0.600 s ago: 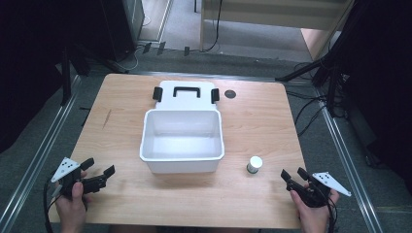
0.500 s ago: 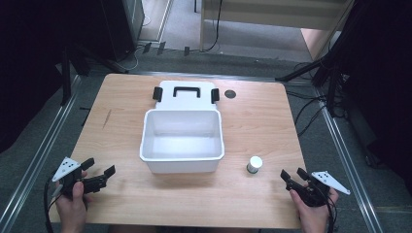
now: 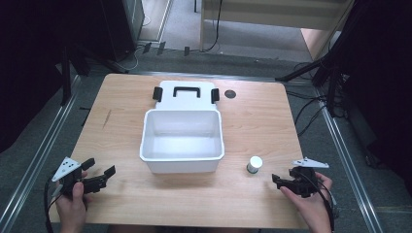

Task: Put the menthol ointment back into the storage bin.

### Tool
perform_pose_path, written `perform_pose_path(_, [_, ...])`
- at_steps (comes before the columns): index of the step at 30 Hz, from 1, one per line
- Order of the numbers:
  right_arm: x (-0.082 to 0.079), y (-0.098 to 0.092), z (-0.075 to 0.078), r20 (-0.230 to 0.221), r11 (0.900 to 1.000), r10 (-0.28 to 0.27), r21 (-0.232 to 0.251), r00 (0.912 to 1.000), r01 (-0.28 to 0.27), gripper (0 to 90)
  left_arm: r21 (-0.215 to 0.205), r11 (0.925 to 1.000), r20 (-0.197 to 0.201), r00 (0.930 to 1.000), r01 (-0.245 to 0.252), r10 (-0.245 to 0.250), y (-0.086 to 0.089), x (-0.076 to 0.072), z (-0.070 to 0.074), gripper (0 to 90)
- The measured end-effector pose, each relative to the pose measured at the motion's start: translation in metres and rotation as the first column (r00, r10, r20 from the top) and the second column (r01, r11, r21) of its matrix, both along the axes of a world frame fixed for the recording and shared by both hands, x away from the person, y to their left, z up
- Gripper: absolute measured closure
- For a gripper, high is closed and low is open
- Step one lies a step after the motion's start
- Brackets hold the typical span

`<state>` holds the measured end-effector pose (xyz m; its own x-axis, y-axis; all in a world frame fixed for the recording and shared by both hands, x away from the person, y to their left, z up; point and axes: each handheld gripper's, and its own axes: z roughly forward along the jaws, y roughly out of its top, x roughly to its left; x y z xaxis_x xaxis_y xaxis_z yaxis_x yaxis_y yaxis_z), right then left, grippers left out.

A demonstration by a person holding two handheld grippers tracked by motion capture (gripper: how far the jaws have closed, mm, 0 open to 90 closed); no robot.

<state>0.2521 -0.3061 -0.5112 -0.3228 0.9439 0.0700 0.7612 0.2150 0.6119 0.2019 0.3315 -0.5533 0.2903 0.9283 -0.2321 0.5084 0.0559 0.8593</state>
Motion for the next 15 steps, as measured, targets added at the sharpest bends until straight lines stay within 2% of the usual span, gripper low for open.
perform_pose_path(1, [0.000, 0.000, 0.000, 0.000, 1.000, 0.000, 0.000, 1.0000, 0.000, 29.4, 0.000, 1.0000, 0.000, 1.0000, 0.000, 0.000, 0.000, 0.000, 0.000, 8.3])
perform_pose_path(4, [0.009, 0.013, 0.009, -0.079, 0.994, 0.060, -0.086, 0.9950, -0.067, 29.4, -0.003, 1.0000, -0.001, 1.0000, 0.002, -0.002, 0.000, 0.000, 0.000, 8.4])
perform_pose_path(5, [0.012, 0.016, 0.011, -0.104, 0.993, 0.064, -0.092, 0.9925, -0.074, 29.1, -0.004, 1.0000, -0.003, 1.0000, 0.004, -0.004, 0.000, 0.000, 0.000, 8.4])
perform_pose_path(6, [0.012, 0.016, 0.011, -0.104, 0.993, 0.064, -0.092, 0.9925, -0.074, 29.1, -0.004, 1.0000, -0.003, 1.0000, 0.004, -0.004, 0.000, 0.000, 0.000, 8.4])
perform_pose_path(7, [0.016, 0.021, 0.013, -0.142, 0.989, 0.084, -0.111, 0.9864, -0.100, 28.7, -0.002, 1.0000, -0.006, 1.0000, 0.005, -0.005, 0.000, 0.001, 0.000, 8.4])
perform_pose_path(8, [0.018, 0.024, 0.015, -0.160, 0.987, 0.086, -0.118, 0.9833, -0.106, 28.7, -0.002, 1.0000, -0.006, 1.0000, 0.005, -0.005, 0.000, 0.001, 0.000, 8.3])
perform_pose_path(10, [0.022, 0.030, 0.016, -0.186, 0.981, 0.109, -0.140, 0.9765, -0.136, 28.2, -0.003, 1.0000, -0.008, 0.9999, 0.007, -0.007, 0.000, 0.001, 0.000, 8.4])
perform_pose_path(11, [0.022, 0.030, 0.016, -0.186, 0.981, 0.109, -0.140, 0.9765, -0.136, 28.2, -0.003, 1.0000, -0.008, 0.9999, 0.007, -0.007, 0.000, 0.001, 0.000, 8.4])
perform_pose_path(12, [0.026, 0.035, 0.018, -0.220, 0.976, 0.124, -0.151, 0.9677, -0.159, 27.5, -0.003, 1.0000, -0.008, 0.9999, 0.008, -0.008, 0.000, 0.001, 0.000, 8.3])
perform_pose_path(13, [0.026, 0.035, 0.018, -0.220, 0.976, 0.124, -0.151, 0.9677, -0.159, 27.5, -0.003, 1.0000, -0.008, 0.9999, 0.008, -0.008, 0.000, 0.001, 0.000, 8.4])
perform_pose_path(14, [0.030, 0.040, 0.019, -0.250, 0.970, 0.135, -0.165, 0.9587, -0.179, 27.4, -0.002, 1.0000, -0.009, 0.9999, 0.009, -0.009, 0.000, 0.002, 0.000, 8.3])
perform_pose_path(15, [0.031, 0.042, 0.019, -0.261, 0.967, 0.138, -0.171, 0.9555, -0.186, 27.4, 0.000, 0.9999, -0.010, 0.9999, 0.011, -0.011, 0.000, 0.002, 0.000, 8.4])
